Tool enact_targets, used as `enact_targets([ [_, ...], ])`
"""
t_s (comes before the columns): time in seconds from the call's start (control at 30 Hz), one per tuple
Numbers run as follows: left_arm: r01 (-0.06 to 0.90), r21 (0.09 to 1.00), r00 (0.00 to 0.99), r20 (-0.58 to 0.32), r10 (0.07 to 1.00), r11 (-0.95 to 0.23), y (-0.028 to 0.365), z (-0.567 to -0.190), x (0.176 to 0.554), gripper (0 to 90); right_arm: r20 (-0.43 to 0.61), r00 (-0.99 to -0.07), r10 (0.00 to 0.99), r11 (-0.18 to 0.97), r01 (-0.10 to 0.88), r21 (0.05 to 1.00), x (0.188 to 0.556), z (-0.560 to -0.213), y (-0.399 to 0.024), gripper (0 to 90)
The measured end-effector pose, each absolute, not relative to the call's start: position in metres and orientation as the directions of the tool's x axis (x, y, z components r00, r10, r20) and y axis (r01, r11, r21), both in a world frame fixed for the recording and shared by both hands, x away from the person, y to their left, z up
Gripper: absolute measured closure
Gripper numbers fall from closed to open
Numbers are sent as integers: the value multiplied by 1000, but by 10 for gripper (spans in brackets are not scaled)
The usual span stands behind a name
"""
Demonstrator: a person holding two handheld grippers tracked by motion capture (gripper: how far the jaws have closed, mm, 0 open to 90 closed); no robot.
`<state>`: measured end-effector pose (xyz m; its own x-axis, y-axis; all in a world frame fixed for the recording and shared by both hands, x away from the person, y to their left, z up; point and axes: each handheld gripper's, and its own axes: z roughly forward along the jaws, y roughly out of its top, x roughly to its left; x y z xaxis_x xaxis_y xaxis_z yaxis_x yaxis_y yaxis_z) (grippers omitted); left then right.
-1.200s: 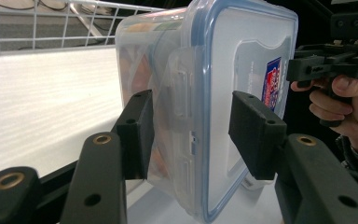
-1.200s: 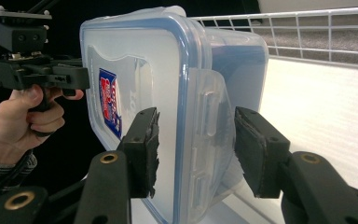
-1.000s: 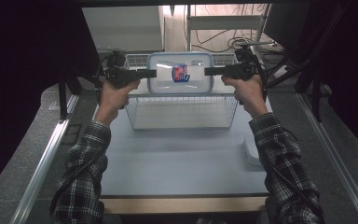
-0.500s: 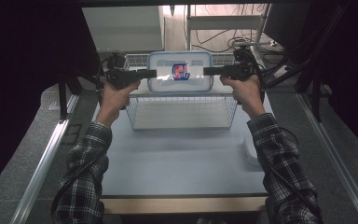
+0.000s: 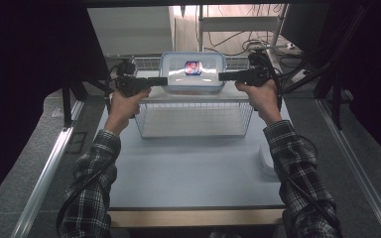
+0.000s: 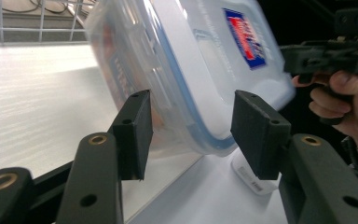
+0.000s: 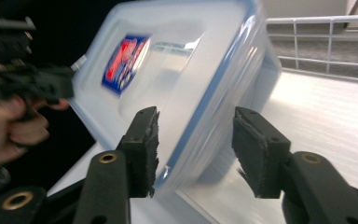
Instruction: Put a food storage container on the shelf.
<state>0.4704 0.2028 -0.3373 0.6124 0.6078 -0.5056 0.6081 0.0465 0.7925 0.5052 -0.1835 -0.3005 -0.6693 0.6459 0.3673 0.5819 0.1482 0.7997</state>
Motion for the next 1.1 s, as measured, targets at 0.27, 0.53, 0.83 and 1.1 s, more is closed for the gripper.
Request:
enact_targets([
  [0.27,591,806,605,-461,649,21,199,-332,469,458,353,-661,662,153,580,800,506,-300,-179,496],
  [0.53,570,822,574,-407,710,9,197,-323,476,459,334,-645,687,145,572,808,508,-297,-178,544],
  [0.83,497,867,586,-308,749,-32,194,-316,470,403,281,-646,709,153,530,834,506,-296,-176,511],
  [1.1,439,889,654,-217,725,-130,190,-316,447,237,206,-685,699,191,456,869,490,-294,-182,364],
])
